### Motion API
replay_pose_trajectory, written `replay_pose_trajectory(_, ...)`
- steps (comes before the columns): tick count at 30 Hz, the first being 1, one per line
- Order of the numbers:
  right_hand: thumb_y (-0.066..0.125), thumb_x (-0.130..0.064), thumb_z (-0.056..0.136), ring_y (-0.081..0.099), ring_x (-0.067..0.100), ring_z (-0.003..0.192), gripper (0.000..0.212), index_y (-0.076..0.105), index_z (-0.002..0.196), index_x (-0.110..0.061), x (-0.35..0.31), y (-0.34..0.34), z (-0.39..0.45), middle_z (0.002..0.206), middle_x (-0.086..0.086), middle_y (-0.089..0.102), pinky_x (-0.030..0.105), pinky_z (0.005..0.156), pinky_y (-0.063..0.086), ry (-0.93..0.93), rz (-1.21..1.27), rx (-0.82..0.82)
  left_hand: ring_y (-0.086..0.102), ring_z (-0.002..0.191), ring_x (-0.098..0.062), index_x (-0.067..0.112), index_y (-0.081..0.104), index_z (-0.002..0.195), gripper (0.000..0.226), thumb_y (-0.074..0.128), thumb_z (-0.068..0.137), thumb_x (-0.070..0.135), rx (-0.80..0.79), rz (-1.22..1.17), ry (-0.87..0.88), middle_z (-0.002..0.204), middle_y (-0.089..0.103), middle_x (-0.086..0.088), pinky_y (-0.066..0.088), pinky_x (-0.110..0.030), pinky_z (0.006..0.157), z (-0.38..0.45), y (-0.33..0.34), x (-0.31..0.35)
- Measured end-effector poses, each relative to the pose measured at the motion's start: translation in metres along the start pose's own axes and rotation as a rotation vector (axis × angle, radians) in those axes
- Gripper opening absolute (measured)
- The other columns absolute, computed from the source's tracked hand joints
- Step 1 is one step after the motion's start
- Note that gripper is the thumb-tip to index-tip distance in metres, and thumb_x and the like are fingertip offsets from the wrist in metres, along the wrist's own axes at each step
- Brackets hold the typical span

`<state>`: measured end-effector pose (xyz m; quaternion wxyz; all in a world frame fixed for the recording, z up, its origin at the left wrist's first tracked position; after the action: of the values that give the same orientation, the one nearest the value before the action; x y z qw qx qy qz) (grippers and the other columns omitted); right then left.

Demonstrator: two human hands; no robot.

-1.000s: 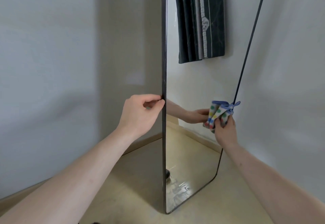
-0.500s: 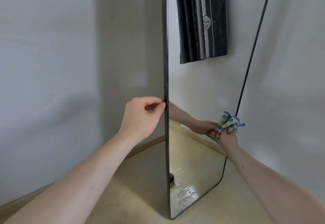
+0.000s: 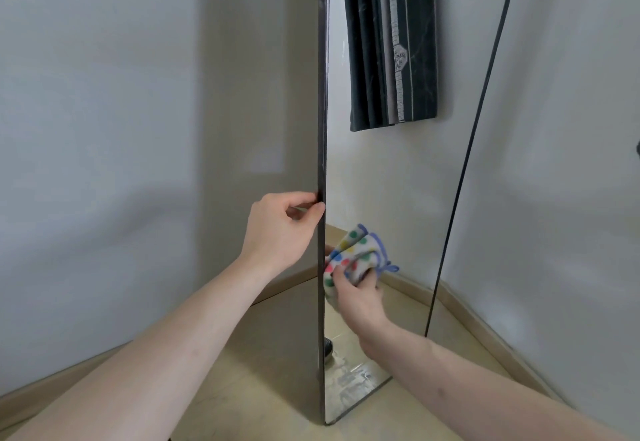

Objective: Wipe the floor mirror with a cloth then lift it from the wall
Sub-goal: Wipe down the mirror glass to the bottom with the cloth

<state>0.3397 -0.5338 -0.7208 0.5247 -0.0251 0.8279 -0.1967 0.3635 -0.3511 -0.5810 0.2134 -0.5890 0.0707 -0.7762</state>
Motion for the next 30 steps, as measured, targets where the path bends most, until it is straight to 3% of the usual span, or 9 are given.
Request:
replay_pose_trajectory(3, 0.059, -0.062, 0.091, 0.048, 0.031, 0.136, 0.085, 0.024, 0.158, -0.025, 0.009, 0.009, 0.010, 0.154, 0.009, 0.036, 0.045, 0.117, 0.039, 0.026, 0.045, -0.021, 0.067, 0.085, 0.008, 0.026, 0.080, 0.113, 0.020, 0.071, 0.095, 0.029, 0.001, 0.014, 0.007, 0.089, 0.070, 0.029, 0.043, 0.003, 0.069, -0.002, -0.001, 0.001)
replay_pose_trajectory(5, 0.058, -0.079, 0.074, 0.056, 0.030, 0.127, 0.099, 0.030, 0.154, -0.029, 0.011, 0.004, 0.024, 0.147, 0.007, 0.047, 0.051, 0.110, 0.047, 0.044, 0.069, -0.019, 0.066, 0.085, 0.009, 0.027, 0.079, 0.115, 0.022, 0.070, 0.095, 0.030, -0.005, 0.015, 0.001, 0.095, 0.073, 0.025, 0.043, 0.003, 0.069, -0.002, -0.001, 0.000)
replay_pose_trajectory(6, 0.057, -0.078, 0.074, 0.059, 0.030, 0.123, 0.096, 0.032, 0.153, -0.028, 0.011, -0.002, 0.031, 0.143, 0.007, 0.052, 0.050, 0.105, 0.050, 0.057, 0.072, -0.014, 0.067, 0.084, 0.008, 0.027, 0.079, 0.115, 0.022, 0.070, 0.095, 0.030, -0.007, 0.012, -0.006, 0.098, 0.074, 0.024, 0.042, 0.003, 0.069, -0.002, -0.001, -0.001)
replay_pose_trajectory(9, 0.053, -0.057, 0.095, 0.058, 0.034, 0.123, 0.070, 0.033, 0.153, -0.023, 0.010, -0.032, 0.060, 0.141, 0.010, 0.053, 0.047, 0.102, 0.050, 0.038, 0.050, 0.076, 0.067, 0.082, 0.005, 0.029, 0.080, 0.114, 0.022, 0.070, 0.095, 0.031, -0.009, 0.013, -0.014, 0.101, 0.076, 0.023, 0.041, 0.002, 0.069, -0.001, -0.001, -0.002)
replay_pose_trajectory(18, 0.049, -0.045, 0.102, 0.061, 0.040, 0.118, 0.057, 0.038, 0.151, -0.018, 0.014, -0.116, 0.118, 0.136, 0.017, 0.061, 0.043, 0.097, 0.049, -0.036, -0.060, 0.284, 0.068, 0.081, -0.002, 0.033, 0.080, 0.107, 0.016, 0.068, 0.096, 0.031, -0.064, 0.004, 0.004, 0.092, 0.074, 0.028, 0.046, -0.003, 0.069, -0.004, 0.000, 0.002)
replay_pose_trajectory(21, 0.048, -0.057, 0.091, 0.065, 0.038, 0.107, 0.063, 0.045, 0.142, -0.020, 0.026, -0.098, 0.118, 0.128, 0.017, 0.064, 0.048, 0.097, 0.054, 0.020, -0.061, 0.252, 0.068, 0.079, -0.007, 0.033, 0.078, 0.114, 0.021, 0.068, 0.096, 0.031, -0.080, 0.019, 0.008, 0.094, 0.075, 0.026, 0.047, -0.007, 0.069, -0.005, 0.000, 0.001)
replay_pose_trajectory(24, 0.048, -0.058, 0.089, 0.062, 0.039, 0.116, 0.065, 0.046, 0.140, -0.018, 0.035, -0.061, 0.093, 0.132, 0.016, 0.061, 0.052, 0.102, 0.052, 0.044, -0.026, 0.141, 0.067, 0.078, -0.001, 0.031, 0.077, 0.119, 0.025, 0.067, 0.096, 0.032, -0.071, 0.030, -0.009, 0.096, 0.075, 0.025, 0.043, -0.001, 0.067, -0.004, 0.000, -0.002)
replay_pose_trajectory(27, 0.055, -0.061, 0.089, 0.064, 0.031, 0.113, 0.064, 0.045, 0.137, -0.019, 0.043, -0.025, 0.065, 0.128, 0.011, 0.062, 0.052, 0.102, 0.054, 0.114, 0.054, -0.005, 0.068, 0.085, 0.005, 0.028, 0.078, 0.117, 0.024, 0.068, 0.096, 0.031, -0.048, 0.026, -0.008, 0.100, 0.075, 0.024, 0.041, 0.003, 0.070, -0.003, 0.001, 0.001)
replay_pose_trajectory(30, 0.063, -0.075, 0.054, 0.065, 0.028, 0.115, 0.108, 0.040, 0.146, -0.023, 0.057, 0.001, 0.056, 0.132, 0.006, 0.061, 0.050, 0.099, 0.057, 0.164, 0.092, -0.111, 0.067, 0.087, 0.009, 0.026, 0.079, 0.115, 0.022, 0.069, 0.097, 0.028, -0.038, 0.010, 0.000, 0.093, 0.072, 0.027, 0.042, 0.003, 0.070, -0.003, 0.002, 0.005)
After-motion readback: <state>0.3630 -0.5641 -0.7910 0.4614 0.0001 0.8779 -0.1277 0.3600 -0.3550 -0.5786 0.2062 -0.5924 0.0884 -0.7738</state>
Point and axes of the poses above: each hand's wrist, its own z-axis towards the middle knuckle, its own y-axis out of the palm, x = y × z, the point moved 6 cm from there along z, towards the middle knuckle
